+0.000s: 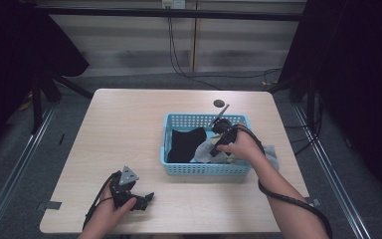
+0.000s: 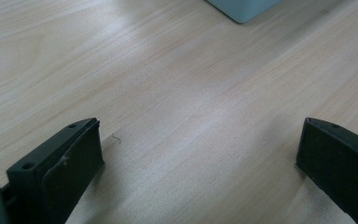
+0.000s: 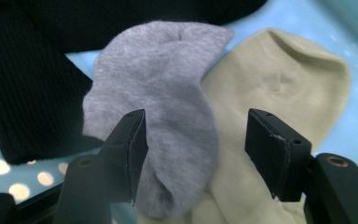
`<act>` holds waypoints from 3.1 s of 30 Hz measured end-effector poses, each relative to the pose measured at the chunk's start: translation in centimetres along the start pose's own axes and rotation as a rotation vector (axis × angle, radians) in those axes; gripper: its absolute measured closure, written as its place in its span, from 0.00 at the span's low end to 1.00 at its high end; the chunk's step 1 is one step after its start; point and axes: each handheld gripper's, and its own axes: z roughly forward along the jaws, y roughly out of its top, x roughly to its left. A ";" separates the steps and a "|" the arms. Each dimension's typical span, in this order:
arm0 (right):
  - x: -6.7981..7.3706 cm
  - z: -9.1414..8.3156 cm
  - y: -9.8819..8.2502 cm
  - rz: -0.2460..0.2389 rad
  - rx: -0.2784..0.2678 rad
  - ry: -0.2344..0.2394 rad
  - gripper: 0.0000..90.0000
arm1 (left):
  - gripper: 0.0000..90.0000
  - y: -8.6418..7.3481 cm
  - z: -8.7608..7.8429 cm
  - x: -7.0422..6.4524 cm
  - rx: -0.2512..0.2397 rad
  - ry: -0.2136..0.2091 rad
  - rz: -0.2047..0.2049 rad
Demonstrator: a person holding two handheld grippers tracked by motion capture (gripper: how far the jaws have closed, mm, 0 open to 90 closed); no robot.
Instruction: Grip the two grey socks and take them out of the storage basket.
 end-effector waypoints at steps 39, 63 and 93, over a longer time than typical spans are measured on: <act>0.2 -2.9 0.3 -0.097 0.064 0.030 0.98 | 0.00 0.0 0.0 0.0 -0.001 0.001 0.003; -0.8 -6.6 0.5 -0.084 0.040 0.000 0.98 | 0.00 0.0 0.0 0.0 0.000 0.001 0.002; -3.3 -13.0 -1.1 -0.032 -0.005 -0.061 0.98 | 0.00 0.0 0.0 0.0 0.003 0.000 0.003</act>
